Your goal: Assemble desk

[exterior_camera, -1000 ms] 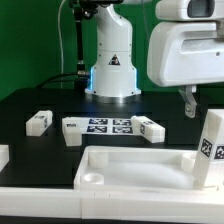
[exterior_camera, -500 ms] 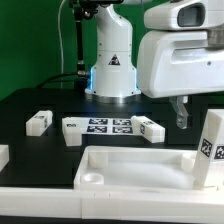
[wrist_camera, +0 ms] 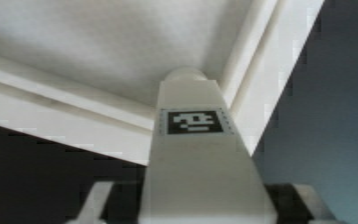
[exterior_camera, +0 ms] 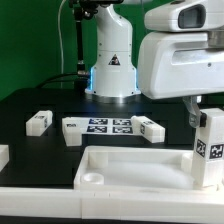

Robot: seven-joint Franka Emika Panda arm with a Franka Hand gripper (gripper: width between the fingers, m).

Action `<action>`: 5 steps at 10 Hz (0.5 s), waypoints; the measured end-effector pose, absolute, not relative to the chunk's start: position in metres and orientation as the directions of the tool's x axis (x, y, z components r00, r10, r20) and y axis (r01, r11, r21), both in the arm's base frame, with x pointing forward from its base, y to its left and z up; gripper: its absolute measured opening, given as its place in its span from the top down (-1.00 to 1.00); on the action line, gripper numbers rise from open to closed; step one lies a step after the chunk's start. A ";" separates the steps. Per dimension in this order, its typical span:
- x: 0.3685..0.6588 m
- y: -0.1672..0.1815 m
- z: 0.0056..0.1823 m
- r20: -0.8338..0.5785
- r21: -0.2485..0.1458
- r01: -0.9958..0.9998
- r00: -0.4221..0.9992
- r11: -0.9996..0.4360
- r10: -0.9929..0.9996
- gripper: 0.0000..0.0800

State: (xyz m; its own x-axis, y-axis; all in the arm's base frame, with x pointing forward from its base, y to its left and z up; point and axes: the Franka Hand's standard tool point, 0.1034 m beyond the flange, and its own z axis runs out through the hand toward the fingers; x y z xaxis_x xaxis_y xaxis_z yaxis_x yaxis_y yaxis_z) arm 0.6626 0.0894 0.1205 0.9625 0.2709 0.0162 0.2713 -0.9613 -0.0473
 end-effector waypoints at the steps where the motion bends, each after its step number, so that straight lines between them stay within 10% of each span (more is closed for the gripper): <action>1: 0.663 0.089 0.120 0.016 -0.047 0.271 0.962 -0.961 0.271 0.28; 5: 0.662 0.092 0.120 0.010 -0.056 0.157 0.988 -0.986 0.156 0.28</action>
Offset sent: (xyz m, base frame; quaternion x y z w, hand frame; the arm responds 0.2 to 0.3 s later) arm 0.0000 0.0000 0.0000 0.0000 0.0000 0.0000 1.0000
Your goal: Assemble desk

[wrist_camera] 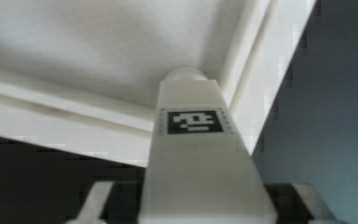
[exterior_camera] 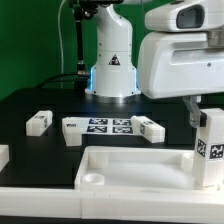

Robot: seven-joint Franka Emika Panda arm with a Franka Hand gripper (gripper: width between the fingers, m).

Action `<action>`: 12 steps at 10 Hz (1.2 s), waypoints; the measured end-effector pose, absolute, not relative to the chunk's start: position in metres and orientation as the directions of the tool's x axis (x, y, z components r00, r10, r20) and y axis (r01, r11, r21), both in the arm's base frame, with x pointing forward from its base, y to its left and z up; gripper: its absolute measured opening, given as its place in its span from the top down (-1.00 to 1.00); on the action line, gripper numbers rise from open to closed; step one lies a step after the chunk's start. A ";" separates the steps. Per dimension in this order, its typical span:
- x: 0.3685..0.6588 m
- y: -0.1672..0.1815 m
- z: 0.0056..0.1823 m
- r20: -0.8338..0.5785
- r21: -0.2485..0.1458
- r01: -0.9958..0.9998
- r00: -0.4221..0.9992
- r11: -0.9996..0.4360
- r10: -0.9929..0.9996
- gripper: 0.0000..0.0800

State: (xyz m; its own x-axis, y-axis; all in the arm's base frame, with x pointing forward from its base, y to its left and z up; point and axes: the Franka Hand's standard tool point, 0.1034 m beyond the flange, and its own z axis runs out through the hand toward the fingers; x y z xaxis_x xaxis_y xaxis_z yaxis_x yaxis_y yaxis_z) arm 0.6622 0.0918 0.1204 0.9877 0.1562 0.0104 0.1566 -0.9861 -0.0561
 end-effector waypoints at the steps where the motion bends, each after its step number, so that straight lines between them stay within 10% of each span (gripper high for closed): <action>1: 0.662 0.093 0.120 0.009 -0.068 0.044 0.999 -0.997 0.044 0.28; 12: 0.660 0.093 0.118 -0.063 -0.111 -0.827 0.560 -0.552 -0.826 0.27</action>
Offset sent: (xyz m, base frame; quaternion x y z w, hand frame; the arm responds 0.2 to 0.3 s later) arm -0.0136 0.0013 -0.0122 0.0069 0.0135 0.2701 0.9627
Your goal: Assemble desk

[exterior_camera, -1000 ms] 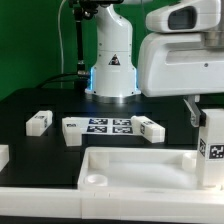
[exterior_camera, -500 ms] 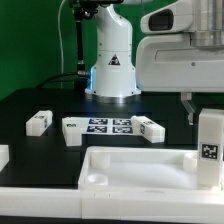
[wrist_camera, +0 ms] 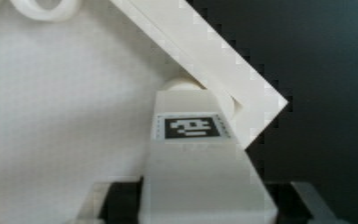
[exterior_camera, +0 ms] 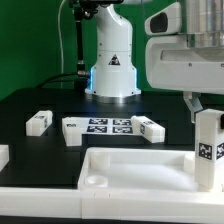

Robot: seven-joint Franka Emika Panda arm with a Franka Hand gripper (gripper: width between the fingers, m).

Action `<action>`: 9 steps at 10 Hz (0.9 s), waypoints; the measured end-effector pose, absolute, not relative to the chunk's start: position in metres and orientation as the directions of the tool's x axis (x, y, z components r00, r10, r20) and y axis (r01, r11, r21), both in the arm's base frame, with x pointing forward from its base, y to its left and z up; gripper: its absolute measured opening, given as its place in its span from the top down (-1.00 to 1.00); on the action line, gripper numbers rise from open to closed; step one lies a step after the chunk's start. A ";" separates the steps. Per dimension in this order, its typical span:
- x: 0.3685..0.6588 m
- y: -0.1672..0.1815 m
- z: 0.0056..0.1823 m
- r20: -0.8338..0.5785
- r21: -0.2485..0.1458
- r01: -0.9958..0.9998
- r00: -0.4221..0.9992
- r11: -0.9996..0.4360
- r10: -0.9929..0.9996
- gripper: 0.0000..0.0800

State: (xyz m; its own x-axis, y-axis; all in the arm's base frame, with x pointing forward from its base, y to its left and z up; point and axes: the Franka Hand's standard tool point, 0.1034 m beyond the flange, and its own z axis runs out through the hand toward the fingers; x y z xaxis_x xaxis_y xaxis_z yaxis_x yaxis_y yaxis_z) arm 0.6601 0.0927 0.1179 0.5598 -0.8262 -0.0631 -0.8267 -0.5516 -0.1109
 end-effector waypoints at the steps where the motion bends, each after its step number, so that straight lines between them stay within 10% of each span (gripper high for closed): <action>1: 0.660 0.093 0.118 -0.069 -0.110 -0.845 0.531 -0.523 -0.844 0.27; 3: 0.660 0.093 0.118 -0.065 -0.113 -0.809 0.585 -0.576 -0.809 0.25; 5: 0.661 0.091 0.119 -0.051 -0.118 -0.711 0.701 -0.693 -0.711 -0.53; 9: 0.660 0.091 0.118 -0.013 -0.127 -0.466 0.883 -0.876 -0.468 -0.62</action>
Offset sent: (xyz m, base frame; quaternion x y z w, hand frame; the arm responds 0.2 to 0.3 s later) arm 0.0018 -0.0068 0.0057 -0.0334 -0.0163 -0.0833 0.9958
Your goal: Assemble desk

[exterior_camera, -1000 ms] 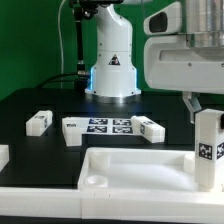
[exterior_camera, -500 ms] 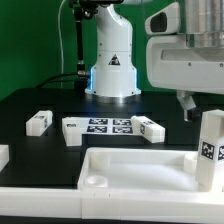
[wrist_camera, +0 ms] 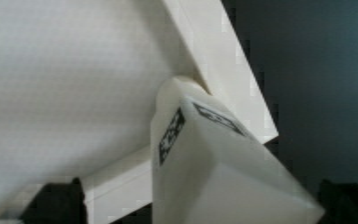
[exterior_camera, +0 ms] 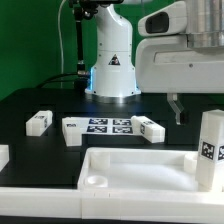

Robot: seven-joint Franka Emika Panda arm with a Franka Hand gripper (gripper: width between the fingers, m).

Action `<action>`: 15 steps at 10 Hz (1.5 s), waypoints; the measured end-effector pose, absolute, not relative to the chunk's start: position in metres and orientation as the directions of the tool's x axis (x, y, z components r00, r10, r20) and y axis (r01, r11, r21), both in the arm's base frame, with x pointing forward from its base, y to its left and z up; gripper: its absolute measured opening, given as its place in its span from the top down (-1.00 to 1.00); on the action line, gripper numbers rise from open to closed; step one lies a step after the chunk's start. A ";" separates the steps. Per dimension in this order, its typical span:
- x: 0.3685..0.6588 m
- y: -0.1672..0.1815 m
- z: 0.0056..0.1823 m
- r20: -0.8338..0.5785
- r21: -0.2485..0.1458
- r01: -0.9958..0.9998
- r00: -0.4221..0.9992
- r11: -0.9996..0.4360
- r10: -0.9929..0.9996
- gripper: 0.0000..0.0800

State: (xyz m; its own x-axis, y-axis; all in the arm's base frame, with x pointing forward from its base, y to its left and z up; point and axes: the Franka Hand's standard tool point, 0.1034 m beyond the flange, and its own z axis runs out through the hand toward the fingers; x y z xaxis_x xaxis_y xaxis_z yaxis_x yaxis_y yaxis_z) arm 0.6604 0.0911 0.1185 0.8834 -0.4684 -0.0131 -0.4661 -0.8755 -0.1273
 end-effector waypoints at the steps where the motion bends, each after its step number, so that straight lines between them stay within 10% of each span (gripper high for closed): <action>1: 0.660 0.091 0.118 -0.008 -0.128 -0.429 0.902 -0.894 -0.432 -0.62; 12: 0.663 0.099 0.116 0.099 -0.028 0.439 0.895 -0.898 0.435 -0.59; 14: 0.663 0.099 0.116 0.099 -0.028 0.439 0.895 -0.898 0.435 0.29; 15: 0.663 0.099 0.116 0.099 -0.028 0.439 0.895 -0.898 0.435 0.28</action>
Offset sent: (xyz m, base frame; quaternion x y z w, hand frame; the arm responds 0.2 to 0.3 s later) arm -0.0014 -0.0075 0.0002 -0.0706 0.0440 -0.3246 0.9422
